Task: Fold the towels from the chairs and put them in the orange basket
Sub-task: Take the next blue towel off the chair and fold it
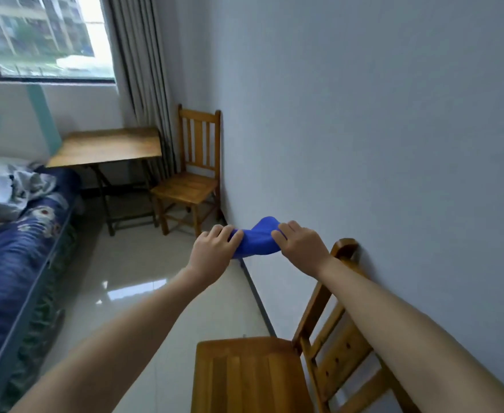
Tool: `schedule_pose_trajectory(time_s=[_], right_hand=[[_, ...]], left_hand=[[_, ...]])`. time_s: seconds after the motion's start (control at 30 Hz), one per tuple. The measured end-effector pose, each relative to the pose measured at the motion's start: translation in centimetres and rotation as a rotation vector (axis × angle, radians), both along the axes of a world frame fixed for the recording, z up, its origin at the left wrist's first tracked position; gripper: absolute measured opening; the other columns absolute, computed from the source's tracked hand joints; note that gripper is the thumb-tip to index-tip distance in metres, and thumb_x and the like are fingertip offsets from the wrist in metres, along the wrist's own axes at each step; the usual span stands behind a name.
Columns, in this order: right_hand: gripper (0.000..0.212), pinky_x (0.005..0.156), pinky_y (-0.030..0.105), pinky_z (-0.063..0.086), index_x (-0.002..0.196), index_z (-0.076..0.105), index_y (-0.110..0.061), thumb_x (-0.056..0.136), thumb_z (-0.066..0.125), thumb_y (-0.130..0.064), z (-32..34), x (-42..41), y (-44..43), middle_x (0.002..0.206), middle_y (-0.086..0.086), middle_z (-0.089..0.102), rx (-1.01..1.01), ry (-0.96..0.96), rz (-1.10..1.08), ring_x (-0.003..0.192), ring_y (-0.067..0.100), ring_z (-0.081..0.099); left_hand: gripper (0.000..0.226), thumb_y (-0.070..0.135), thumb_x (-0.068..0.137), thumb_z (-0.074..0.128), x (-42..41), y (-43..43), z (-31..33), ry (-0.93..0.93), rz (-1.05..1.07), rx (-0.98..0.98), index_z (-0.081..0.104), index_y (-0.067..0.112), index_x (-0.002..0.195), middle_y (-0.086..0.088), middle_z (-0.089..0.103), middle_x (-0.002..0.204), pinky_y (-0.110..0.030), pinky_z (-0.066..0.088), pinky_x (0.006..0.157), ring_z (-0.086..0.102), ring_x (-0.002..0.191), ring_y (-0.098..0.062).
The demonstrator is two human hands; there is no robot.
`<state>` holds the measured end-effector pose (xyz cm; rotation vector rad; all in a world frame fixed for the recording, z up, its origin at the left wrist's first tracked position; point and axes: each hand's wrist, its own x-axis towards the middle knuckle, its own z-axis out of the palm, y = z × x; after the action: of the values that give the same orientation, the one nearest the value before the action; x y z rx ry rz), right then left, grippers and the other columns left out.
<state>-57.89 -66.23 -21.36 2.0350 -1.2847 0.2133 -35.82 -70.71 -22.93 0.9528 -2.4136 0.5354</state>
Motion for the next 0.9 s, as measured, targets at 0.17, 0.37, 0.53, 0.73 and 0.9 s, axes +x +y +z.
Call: schedule_pose_trajectory(time_s=[0.17,0.37,0.53,0.73,0.9], right_hand=[[0.053,0.037,0.022,0.026,0.088,0.042,-0.009,0.046,0.070,0.007,7.8,-1.0,-0.6,0.070,0.007,0.061,-0.179,0.063,0.013,0.051,0.019,0.052],[0.055,0.037,0.021,0.033,0.097,0.046,-0.007,0.050,0.074,0.002,13.3,-3.3,0.5,0.072,0.006,0.063,-0.381,0.091,0.052,0.053,0.018,0.055],[0.059,0.036,0.022,0.038,0.103,0.045,-0.005,0.055,0.079,-0.005,14.2,-4.7,1.8,0.074,0.006,0.065,-0.445,0.111,0.093,0.053,0.018,0.057],[0.058,0.038,0.020,0.038,0.099,0.044,-0.008,0.055,0.082,-0.011,12.2,-3.2,1.7,0.071,0.005,0.064,-0.411,0.119,0.219,0.050,0.015,0.055],[0.057,0.042,0.020,0.045,0.100,0.045,-0.010,0.059,0.083,-0.020,11.0,2.6,-0.1,0.073,0.007,0.065,-0.358,0.112,0.425,0.053,0.015,0.059]], left_hand=[[0.073,0.016,0.042,0.091,-0.8,-1.5,7.3,-0.007,-0.023,-0.160,0.051,0.010,0.104,-0.012,0.068,0.088,-0.032,0.054,0.053,0.065,0.070,-0.026],[0.056,0.016,0.053,0.088,-3.0,-1.0,13.1,0.061,-0.050,-0.337,0.061,0.008,0.101,-0.011,0.068,0.088,-0.034,0.055,0.056,0.066,0.071,-0.026],[0.047,0.017,0.057,0.086,-4.4,0.0,14.2,0.098,-0.066,-0.413,0.065,0.009,0.099,-0.010,0.069,0.086,-0.034,0.055,0.055,0.066,0.070,-0.025],[0.064,0.019,0.054,0.087,-2.2,1.1,12.1,0.091,-0.024,-0.414,0.048,0.014,0.103,-0.008,0.069,0.086,-0.032,0.055,0.055,0.066,0.069,-0.023],[0.062,0.018,0.053,0.085,4.3,3.4,9.8,0.061,0.156,-0.371,0.047,0.014,0.102,-0.006,0.069,0.083,-0.028,0.050,0.049,0.065,0.065,-0.021]])
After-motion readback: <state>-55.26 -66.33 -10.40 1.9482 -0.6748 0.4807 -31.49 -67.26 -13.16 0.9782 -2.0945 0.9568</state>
